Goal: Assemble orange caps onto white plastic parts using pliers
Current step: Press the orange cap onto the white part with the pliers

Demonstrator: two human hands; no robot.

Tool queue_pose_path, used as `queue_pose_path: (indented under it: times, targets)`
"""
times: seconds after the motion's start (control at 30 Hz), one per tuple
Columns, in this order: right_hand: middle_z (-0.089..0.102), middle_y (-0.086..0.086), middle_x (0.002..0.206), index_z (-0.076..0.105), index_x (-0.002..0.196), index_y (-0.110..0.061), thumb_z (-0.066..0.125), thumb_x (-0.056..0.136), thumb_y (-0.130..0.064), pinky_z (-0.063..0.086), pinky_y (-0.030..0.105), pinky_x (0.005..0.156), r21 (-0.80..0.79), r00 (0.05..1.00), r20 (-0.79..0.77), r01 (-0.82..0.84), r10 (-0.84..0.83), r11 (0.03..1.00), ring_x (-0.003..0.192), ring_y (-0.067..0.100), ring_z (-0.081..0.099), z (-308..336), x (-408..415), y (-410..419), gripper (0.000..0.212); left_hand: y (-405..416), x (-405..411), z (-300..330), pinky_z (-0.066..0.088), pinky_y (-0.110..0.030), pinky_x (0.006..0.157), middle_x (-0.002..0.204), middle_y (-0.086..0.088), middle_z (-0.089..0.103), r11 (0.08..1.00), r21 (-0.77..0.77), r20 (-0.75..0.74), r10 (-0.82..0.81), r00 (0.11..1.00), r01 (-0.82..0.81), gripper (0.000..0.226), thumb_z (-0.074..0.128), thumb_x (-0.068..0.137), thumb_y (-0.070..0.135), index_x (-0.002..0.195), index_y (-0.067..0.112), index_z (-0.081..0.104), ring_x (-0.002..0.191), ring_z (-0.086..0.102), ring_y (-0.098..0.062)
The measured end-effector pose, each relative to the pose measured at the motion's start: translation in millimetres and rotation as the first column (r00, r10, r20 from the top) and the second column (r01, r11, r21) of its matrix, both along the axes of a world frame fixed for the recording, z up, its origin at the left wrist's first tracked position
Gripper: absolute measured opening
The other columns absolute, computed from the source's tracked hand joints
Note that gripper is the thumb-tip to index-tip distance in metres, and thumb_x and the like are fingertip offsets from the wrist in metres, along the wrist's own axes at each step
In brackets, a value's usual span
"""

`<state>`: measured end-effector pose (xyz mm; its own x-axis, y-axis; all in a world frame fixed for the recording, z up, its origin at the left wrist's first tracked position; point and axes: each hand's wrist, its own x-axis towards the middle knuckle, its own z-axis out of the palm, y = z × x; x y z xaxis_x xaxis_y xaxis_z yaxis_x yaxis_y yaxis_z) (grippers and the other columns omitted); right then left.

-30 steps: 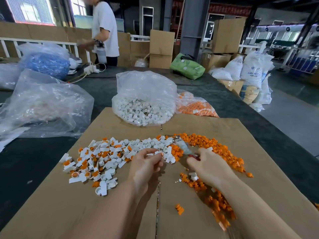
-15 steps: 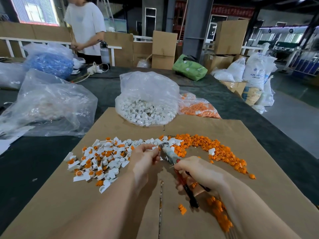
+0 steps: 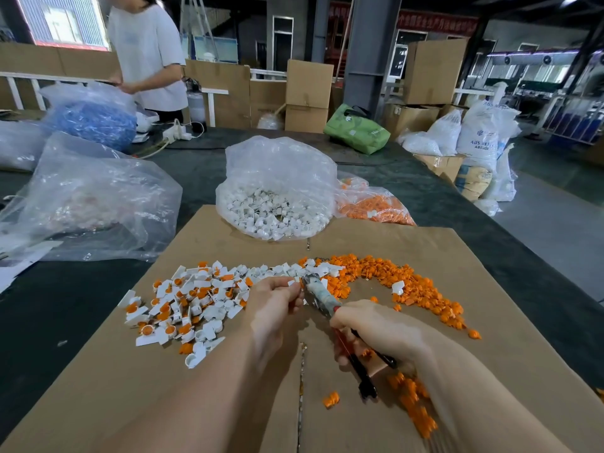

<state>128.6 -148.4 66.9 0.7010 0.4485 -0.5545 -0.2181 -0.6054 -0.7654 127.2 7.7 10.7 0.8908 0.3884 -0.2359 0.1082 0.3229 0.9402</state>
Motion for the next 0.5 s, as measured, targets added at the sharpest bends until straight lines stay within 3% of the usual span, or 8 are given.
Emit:
queue_pose_path:
  times: [0.17, 0.5]
  targets:
    - [0.057, 0.012, 0.068, 0.044, 0.115, -0.005, 0.047, 0.088, -0.016, 0.051, 0.040, 0.063, -0.021, 0.999, 0.023, -0.026, 0.027, 0.999, 0.063, 0.028, 0.054, -3.7, 0.0, -1.6, 0.030, -4.1, -0.3, 1.1, 0.042, -0.014, 0.044, 0.072, -0.009, 0.058, 1.000, 0.007, -0.010, -0.011, 1.000, 0.011, 0.021, 0.053, 0.092, -0.002, 0.113, -0.006, 0.053, 0.054, 0.049, -0.010]
    - [0.058, 0.009, 0.065, 0.049, 0.103, -0.008, 0.050, 0.084, -0.017, 0.048, 0.032, 0.051, -0.025, 0.999, 0.049, -0.016, 0.017, 1.000, 0.058, 0.025, 0.055, -4.2, 3.3, -3.3, 0.021, -5.0, -0.2, 1.3, 0.042, -0.015, 0.045, 0.067, -0.007, 0.057, 1.000, -0.013, -0.001, 0.002, 1.000, -0.002, 0.016, 0.053, 0.092, -0.003, 0.108, -0.003, 0.054, 0.052, 0.049, -0.009]
